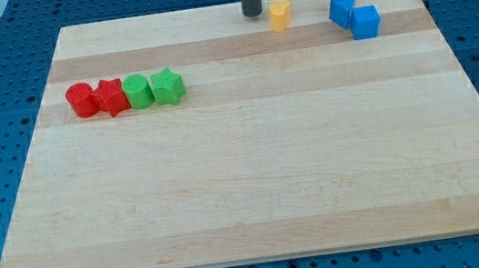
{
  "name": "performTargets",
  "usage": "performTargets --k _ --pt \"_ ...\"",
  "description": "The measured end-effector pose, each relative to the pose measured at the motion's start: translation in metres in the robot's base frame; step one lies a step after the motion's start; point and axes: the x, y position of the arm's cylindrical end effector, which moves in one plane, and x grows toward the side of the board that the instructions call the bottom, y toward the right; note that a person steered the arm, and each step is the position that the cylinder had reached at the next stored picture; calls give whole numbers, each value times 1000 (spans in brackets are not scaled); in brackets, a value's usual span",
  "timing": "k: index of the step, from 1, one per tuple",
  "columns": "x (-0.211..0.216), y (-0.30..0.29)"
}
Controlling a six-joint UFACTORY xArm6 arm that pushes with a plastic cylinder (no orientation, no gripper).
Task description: Move the yellow heart to the right of the green star
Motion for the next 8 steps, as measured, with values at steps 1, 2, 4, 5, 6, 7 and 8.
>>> performTargets --k 1,2,4,5,6,7,8 --pt "-3 30" --pt "-1 55" --pt "30 35" --pt "39 23" --pt "53 18" --pt "70 9" --pt "92 3"
